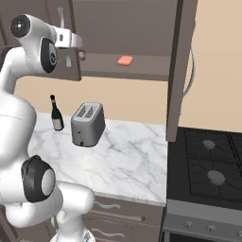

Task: Pick the bar soap and bar soap from the cabinet and place them on the counter.

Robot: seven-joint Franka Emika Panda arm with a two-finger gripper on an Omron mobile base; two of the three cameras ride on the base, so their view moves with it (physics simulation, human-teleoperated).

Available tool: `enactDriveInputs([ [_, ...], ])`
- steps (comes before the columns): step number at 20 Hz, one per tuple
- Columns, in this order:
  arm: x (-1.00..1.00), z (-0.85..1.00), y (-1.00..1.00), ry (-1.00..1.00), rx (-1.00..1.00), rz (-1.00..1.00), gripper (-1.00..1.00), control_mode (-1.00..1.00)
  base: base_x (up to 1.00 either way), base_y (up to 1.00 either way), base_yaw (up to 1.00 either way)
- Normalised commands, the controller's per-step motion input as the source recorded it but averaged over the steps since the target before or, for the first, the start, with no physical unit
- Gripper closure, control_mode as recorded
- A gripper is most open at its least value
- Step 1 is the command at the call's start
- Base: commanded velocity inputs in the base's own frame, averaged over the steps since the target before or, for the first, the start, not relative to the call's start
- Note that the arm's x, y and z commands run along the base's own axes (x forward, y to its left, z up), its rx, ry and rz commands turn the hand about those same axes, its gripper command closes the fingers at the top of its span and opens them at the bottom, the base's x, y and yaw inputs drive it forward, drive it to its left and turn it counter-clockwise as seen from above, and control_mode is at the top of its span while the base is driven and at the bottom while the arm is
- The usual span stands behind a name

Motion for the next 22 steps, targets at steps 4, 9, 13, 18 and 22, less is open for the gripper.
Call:
enactDriveInputs([
  [4,-0.46,0.00,0.56,0.00,0.00,-0.01,1.00,-1.00,0.00,0.00,0.00],
  [9,-0.52,0.00,0.62,0.00,-0.01,-0.01,1.00,-1.00,0.00,0.00,0.00],
  [13,-0.60,0.00,0.70,0.00,-0.03,-0.02,1.00,-1.00,0.00,0.00,0.00],
  [18,-0.55,0.00,0.65,0.00,-0.01,-0.02,1.00,-1.00,0.00,0.00,0.00],
  [22,-0.57,0.00,0.66,0.00,-0.02,-0.02,1.00,-1.00,0.00,0.00,0.00],
])
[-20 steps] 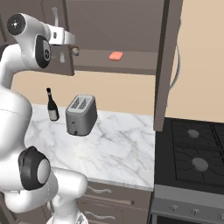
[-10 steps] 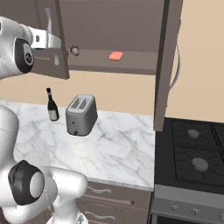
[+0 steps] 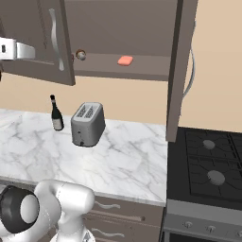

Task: Pick the bar soap and bar soap from the cabinet and place them on the counter.

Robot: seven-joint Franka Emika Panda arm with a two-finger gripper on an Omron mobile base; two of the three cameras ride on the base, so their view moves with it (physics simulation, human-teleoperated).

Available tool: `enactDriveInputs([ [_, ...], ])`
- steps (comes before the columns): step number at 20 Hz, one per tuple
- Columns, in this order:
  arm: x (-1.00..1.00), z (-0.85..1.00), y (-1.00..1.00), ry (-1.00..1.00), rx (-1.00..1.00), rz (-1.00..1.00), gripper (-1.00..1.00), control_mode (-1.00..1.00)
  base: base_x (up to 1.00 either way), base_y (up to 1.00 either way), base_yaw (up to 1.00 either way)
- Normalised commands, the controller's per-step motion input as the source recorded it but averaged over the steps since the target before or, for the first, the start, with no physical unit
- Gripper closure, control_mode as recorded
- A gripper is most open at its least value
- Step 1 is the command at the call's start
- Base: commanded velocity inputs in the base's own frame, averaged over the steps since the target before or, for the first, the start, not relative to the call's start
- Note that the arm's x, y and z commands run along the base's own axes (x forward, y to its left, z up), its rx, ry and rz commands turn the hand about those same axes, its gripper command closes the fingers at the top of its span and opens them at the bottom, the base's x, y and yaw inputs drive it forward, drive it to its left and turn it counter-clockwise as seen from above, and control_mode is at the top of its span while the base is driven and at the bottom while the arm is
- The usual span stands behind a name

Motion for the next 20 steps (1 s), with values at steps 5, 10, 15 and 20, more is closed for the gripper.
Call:
enactDriveInputs([
  [5,-0.61,0.00,0.54,0.00,-0.01,-0.03,1.00,-1.00,0.00,0.00,0.00],
  [10,-0.47,0.01,-0.09,-0.01,0.00,-0.01,1.00,-1.00,0.00,0.00,0.00],
  [15,-0.27,0.00,-0.46,-0.03,0.00,0.05,1.00,-1.00,0.00,0.00,0.00],
  [20,-0.07,0.00,-0.59,-0.02,0.00,0.07,1.00,-1.00,0.00,0.00,0.00],
])
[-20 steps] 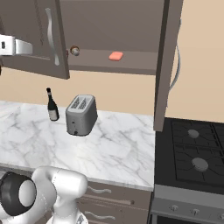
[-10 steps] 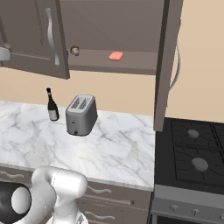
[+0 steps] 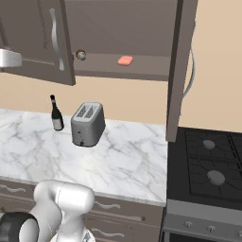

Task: Pick the bar soap and bar soap from the cabinet and place them on the counter.

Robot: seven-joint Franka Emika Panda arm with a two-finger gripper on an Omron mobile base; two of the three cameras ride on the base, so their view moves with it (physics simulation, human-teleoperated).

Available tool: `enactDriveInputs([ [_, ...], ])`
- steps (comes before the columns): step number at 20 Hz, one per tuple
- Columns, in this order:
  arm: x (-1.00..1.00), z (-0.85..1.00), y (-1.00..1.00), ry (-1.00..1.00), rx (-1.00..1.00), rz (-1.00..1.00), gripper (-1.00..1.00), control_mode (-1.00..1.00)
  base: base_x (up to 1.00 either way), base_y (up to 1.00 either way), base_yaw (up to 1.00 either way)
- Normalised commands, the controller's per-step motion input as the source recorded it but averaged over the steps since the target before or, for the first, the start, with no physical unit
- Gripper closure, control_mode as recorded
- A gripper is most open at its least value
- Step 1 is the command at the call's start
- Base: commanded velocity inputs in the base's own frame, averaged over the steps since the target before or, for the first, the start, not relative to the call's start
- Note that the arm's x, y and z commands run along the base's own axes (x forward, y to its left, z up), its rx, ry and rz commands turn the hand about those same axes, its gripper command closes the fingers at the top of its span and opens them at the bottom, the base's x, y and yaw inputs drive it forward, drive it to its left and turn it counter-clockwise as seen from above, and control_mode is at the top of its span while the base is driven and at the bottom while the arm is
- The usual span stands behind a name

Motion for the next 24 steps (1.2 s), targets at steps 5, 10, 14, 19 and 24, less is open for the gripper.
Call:
enactDriveInputs([
  [5,0.00,-0.05,-0.67,0.01,0.05,0.17,1.00,-1.00,0.00,0.00,0.00],
  [10,0.00,-0.08,-0.45,0.01,0.02,0.28,1.00,-1.00,0.00,0.00,0.00],
  [14,0.01,-0.01,-0.34,0.01,0.00,0.33,1.00,-1.00,0.00,0.00,0.00],
  [19,0.19,0.00,-0.34,0.02,0.00,0.30,1.00,-1.00,0.00,0.00,0.00],
  [24,0.24,0.04,-0.33,0.03,0.00,0.23,1.00,-1.00,0.00,0.00,0.00],
])
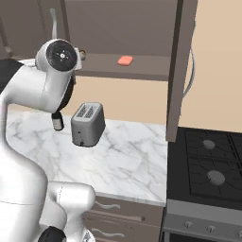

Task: Pick the bar soap and bar soap from the cabinet and place them on the counter.

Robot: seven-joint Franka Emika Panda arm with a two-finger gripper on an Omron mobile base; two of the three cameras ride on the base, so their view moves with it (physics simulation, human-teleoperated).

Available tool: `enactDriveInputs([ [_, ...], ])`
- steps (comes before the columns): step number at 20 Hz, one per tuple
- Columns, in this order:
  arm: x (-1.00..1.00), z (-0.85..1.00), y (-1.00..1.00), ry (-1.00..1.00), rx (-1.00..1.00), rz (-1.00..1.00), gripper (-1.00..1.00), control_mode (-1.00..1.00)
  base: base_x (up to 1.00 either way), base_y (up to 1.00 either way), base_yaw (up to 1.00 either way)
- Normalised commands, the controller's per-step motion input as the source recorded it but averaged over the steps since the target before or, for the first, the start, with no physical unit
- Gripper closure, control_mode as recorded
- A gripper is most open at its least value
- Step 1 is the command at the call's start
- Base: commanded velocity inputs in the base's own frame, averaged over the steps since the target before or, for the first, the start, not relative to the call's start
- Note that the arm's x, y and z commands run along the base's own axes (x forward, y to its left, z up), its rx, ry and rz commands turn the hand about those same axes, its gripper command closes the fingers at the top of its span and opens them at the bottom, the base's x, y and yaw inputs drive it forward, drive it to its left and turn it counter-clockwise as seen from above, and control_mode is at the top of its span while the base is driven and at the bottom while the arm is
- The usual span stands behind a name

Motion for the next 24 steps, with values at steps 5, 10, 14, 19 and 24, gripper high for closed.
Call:
enactDriveInputs([
  [5,0.31,0.11,-0.28,0.07,0.00,0.17,1.00,-1.00,0.00,0.00,0.00],
  [10,0.36,0.13,-0.18,0.07,0.00,0.12,1.00,-1.00,0.00,0.00,0.00],
  [14,0.37,0.08,-0.19,0.08,0.00,0.06,1.00,-1.00,0.00,0.00,0.00],
  [19,0.46,0.00,-0.15,0.05,0.00,0.05,1.00,-1.00,0.00,0.00,0.00],
  [24,0.49,0.00,-0.12,0.03,0.00,0.05,1.00,-1.00,0.00,0.00,0.00],
])
